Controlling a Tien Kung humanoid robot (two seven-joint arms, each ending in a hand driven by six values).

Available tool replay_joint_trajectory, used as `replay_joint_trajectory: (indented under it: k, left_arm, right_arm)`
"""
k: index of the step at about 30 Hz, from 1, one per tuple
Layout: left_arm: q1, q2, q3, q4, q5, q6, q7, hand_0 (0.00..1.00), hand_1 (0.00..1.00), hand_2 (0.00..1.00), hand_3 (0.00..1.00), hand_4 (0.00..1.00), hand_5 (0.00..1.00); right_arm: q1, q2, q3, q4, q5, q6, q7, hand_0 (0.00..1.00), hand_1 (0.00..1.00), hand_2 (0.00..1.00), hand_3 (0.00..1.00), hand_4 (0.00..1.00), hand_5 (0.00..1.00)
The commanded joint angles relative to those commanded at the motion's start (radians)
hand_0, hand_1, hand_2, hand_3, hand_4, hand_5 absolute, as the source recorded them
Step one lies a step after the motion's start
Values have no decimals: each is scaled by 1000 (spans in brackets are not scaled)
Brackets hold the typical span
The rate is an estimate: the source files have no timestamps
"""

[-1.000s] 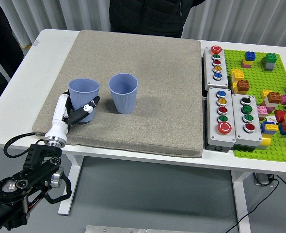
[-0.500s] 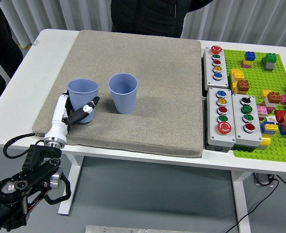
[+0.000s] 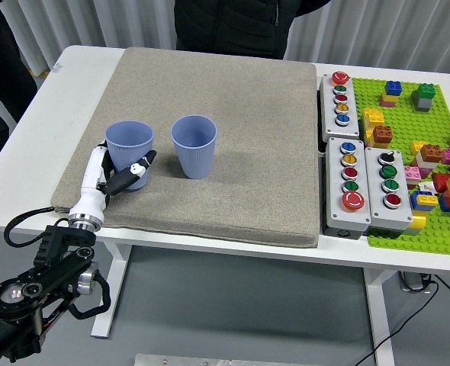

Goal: Pick cup pour cup place

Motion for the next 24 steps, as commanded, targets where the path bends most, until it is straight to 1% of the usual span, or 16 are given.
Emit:
replay_joint_trajectory:
  k: [10, 22, 24]
  left_arm:
    - [3, 1, -2, -3, 5, -2, 2, 720, 719, 767, 825, 775, 171]
    - [14, 9, -15, -24, 19, -7, 6, 725, 724, 778, 833, 774, 169]
    - [18, 11, -17, -27, 21, -9, 8, 731, 725, 787, 851, 776, 170]
  right_arm:
    - [0, 0, 2, 0, -2, 0, 0, 674, 635, 568, 573, 2, 160]
    - [2, 0, 0, 0, 0, 0, 0, 674, 635, 568, 574, 2, 160]
    - [2, 0, 1, 0, -2, 1, 0, 674, 635, 568, 573, 2, 160]
